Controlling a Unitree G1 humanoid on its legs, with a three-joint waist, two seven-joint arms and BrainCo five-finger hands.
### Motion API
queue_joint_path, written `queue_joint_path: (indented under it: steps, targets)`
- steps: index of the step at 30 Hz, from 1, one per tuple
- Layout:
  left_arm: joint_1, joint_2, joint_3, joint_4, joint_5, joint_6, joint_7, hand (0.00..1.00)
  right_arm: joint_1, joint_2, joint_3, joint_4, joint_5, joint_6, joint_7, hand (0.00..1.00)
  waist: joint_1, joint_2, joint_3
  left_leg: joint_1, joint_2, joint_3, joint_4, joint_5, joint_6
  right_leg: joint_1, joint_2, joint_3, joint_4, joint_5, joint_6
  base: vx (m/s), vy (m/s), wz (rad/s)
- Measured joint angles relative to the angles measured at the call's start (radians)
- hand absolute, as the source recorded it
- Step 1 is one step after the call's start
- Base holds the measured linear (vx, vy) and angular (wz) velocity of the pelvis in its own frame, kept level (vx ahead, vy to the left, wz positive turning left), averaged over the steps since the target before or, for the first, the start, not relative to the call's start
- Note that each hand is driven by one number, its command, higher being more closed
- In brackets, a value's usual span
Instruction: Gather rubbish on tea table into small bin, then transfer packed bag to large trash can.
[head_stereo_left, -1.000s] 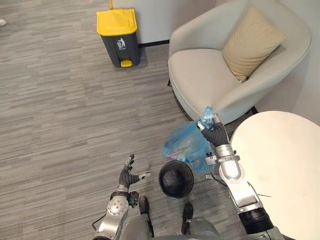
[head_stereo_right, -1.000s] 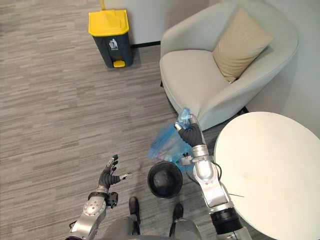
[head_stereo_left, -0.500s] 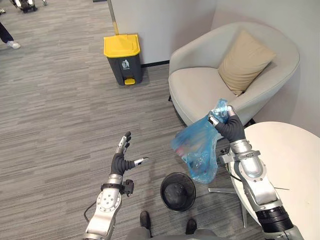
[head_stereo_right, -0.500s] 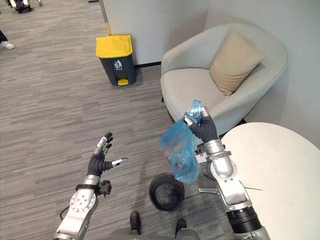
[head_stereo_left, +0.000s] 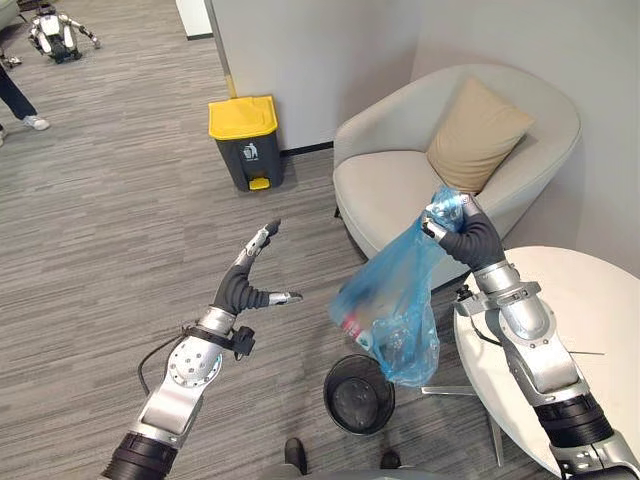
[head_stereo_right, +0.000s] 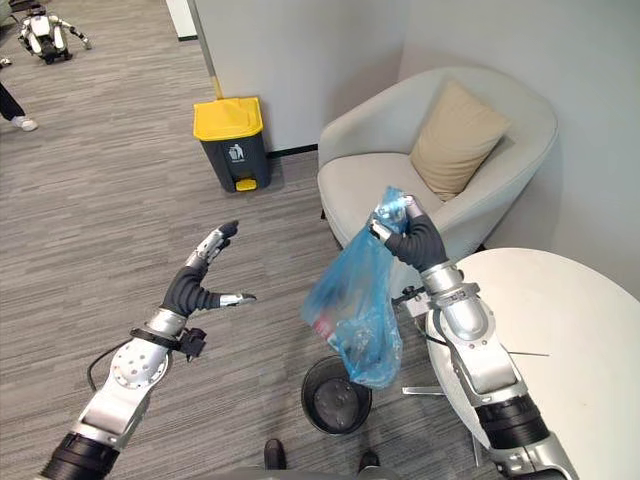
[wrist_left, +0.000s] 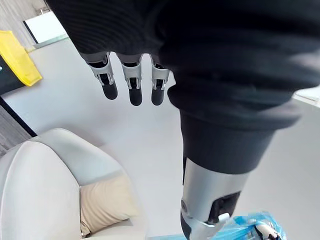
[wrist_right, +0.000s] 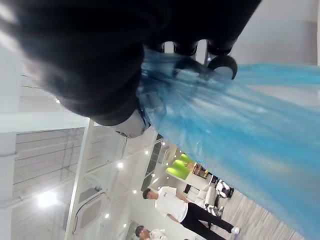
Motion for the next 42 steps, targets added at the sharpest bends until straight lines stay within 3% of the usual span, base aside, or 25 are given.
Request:
queue_joint_path:
  steps: [9,17,30,42]
  targets:
    - [-0.068,0.031,-0.092,0.000,-0.005,-0.016,-0.064,0.00,-0.061,-0.009,0.036,-0.012,0.103,-0.014,0.026,1.00,-0.004,-0.001,-0.023,-0.002,0.002,0.001,0.000,0.003,-0.004,0.003,0.004,0.006,-0.018,0.013,-0.004,0.01,0.001,-0.01]
    - [-0.105,0.018,-0.134,0.000,-0.002,-0.016,-0.065,0.00,-0.079,-0.001,0.071,-0.085,0.139,-0.017,0.070,1.00,-0.007,-0.002,-0.025,-0.002,0.007,-0.001,-0.006,0.007,-0.006,0.001,0.009,0.010,-0.018,0.017,-0.008,0.00,0.000,-0.01]
    - [-0.125,-0.084,-0.204,0.068,0.039,-0.015,-0.086,0.00,-0.145,0.122,0.156,-0.086,0.197,-0.017,0.131,1.00,-0.006,-0.007,-0.055,-0.008,0.006,-0.006,-0.006,0.012,-0.007,0.001,0.010,0.017,-0.034,0.029,-0.005,0.01,0.001,0.00]
    - [-0.116,-0.200,-0.258,0.170,0.039,-0.006,-0.103,0.00,-0.156,0.227,0.239,-0.086,0.195,-0.014,0.131,1.00,-0.001,-0.011,-0.057,-0.007,0.006,-0.011,-0.007,0.018,-0.004,-0.003,0.011,0.026,-0.032,0.031,-0.001,0.00,0.000,0.00]
